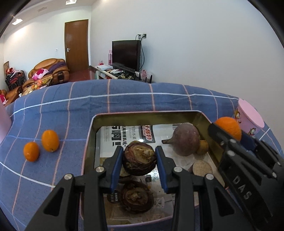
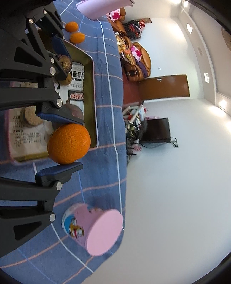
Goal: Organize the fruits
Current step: 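Lower both fruits into the tin box and open both grippers, then move both open grippers back from the tin toward the two small oranges, then grasp a small orange with the right gripper while the left grasps the other orange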
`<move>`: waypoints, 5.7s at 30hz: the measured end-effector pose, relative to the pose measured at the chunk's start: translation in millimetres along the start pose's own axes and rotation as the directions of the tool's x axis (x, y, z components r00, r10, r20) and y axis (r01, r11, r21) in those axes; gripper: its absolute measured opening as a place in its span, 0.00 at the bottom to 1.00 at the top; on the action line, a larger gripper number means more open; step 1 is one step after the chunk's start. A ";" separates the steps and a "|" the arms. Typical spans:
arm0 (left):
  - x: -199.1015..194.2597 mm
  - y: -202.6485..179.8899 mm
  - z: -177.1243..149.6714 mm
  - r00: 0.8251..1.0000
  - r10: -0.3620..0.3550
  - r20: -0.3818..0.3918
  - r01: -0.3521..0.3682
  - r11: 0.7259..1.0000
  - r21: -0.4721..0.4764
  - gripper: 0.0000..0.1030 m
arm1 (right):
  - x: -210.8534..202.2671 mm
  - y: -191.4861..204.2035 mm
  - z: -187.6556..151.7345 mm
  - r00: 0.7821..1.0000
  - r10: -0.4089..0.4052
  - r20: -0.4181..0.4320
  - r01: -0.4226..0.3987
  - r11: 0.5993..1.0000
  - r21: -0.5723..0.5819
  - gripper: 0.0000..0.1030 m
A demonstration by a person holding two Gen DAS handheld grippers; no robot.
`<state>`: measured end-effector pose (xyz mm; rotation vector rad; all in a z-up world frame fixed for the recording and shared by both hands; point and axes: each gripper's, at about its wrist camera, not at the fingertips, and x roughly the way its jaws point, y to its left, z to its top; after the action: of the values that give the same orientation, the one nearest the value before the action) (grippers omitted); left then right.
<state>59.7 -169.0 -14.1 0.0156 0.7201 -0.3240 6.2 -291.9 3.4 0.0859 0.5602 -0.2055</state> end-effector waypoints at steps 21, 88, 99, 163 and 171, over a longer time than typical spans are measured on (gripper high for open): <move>-17.0 7.2 -3.0 0.995 0.059 0.082 -0.057 0.998 -0.019 0.47 | 17.1 -9.0 -5.4 0.969 0.239 -0.067 -0.229 0.965 0.125 0.44; -75.7 79.6 -33.2 0.949 0.219 0.225 -0.204 0.975 -0.088 1.00 | -70.2 25.5 -32.4 0.962 -0.148 0.231 0.108 0.978 0.178 0.77; -75.2 111.7 -33.6 0.950 0.250 0.188 -0.234 0.967 -0.105 1.00 | -68.0 68.6 -32.5 0.964 -0.130 0.232 0.098 0.984 0.148 0.78; -50.9 272.1 -18.5 0.913 0.408 -0.009 -0.394 0.875 -0.282 1.00 | 67.0 222.4 -8.2 0.931 0.308 -0.199 -0.303 0.951 0.056 0.35; -48.7 251.6 -15.1 0.961 0.272 0.047 -0.257 0.944 -0.209 1.00 | -1.5 192.5 -17.5 0.981 0.196 0.008 -0.195 0.980 -0.030 0.35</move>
<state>90.3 85.9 -18.2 -0.0902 0.6635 0.0073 37.6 -101.4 -5.7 0.1109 0.5401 -0.0064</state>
